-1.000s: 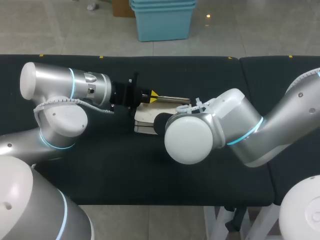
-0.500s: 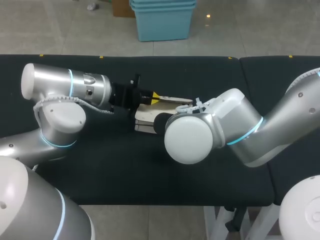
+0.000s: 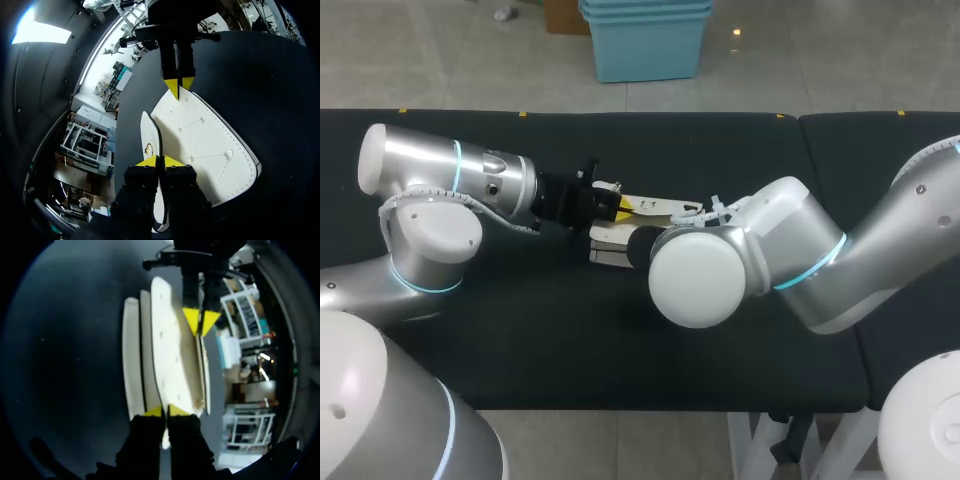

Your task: Pick up the bag, open it, inspect its contents, close it, and place it on the opposite side

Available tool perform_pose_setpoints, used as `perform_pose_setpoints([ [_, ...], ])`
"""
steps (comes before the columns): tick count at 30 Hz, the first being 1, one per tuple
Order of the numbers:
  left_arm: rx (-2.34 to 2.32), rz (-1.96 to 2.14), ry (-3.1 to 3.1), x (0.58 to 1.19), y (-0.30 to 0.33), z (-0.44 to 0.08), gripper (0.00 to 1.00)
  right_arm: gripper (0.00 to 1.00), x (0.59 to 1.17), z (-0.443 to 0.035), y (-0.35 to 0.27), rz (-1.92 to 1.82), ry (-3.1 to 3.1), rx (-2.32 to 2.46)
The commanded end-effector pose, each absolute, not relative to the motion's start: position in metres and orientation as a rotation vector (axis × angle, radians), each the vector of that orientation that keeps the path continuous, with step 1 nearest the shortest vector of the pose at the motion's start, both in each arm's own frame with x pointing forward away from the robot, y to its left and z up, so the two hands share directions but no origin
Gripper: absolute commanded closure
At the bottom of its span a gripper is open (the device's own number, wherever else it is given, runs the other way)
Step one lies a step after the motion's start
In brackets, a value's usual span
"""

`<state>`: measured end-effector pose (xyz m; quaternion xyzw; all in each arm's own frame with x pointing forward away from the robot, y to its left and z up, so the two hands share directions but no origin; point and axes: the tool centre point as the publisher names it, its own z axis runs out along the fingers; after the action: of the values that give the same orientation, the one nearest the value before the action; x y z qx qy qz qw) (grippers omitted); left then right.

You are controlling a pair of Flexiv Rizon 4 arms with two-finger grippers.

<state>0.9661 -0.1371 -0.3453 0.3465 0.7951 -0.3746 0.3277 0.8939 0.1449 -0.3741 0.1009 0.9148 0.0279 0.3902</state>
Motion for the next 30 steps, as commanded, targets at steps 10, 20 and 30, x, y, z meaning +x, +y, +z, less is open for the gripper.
perform_pose_setpoints([
  [10, 0.994, -0.986, 2.066, 0.959, -0.125, -0.359, 1.00, 1.00, 0.894, -0.376, 0.146, 0.071, 2.322, 0.258],
  [20, 1.033, -0.983, 2.053, 0.959, -0.135, -0.359, 1.00, 1.00, 0.894, -0.376, 0.146, 0.071, 2.322, 0.258],
  [30, 0.950, -0.971, 2.066, 0.966, -0.134, -0.344, 0.62, 1.00, 0.894, -0.376, 0.146, 0.071, 2.322, 0.258],
])
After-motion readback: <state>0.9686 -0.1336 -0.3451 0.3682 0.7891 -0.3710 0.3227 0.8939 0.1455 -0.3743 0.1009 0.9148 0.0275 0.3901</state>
